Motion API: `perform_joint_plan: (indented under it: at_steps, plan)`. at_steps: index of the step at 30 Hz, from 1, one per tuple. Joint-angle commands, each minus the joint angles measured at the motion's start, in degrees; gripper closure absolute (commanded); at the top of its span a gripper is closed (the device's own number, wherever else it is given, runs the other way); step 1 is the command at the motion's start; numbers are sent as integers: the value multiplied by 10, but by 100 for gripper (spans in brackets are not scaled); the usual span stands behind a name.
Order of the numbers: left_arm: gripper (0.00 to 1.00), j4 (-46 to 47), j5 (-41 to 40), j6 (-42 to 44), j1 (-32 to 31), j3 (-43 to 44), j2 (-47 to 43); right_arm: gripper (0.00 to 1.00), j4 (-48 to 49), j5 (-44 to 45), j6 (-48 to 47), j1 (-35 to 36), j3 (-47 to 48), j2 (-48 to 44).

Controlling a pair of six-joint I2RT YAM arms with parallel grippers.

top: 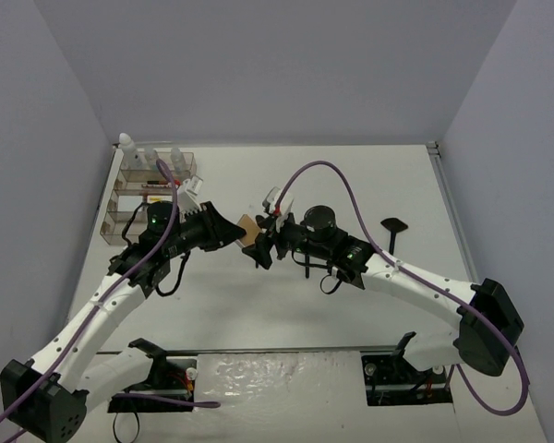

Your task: Organize the makeup

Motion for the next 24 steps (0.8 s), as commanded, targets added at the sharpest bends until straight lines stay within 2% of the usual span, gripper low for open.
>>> perform_joint_plan:
  at_steps: [1,4,11,14,19,24]
  plan:
    - [100,-3,-70,34,-3,17,-12,11,29,39,4,-1,15,-14]
    - [100,-47,-122,67,0,35,-3,0,12,79,7,-6,3,-33]
    - [100,-65,-292,88,30,59,21,0,-70,267,9,-12,-23,-82]
    - [100,-67,-388,81,75,80,43,0,-81,338,35,-14,-51,-105]
    - [100,-103,-512,34,148,148,126,0,-77,354,55,-19,-95,-132]
    - [100,-164,-576,-21,200,258,255,0,-60,369,63,-22,-124,-140]
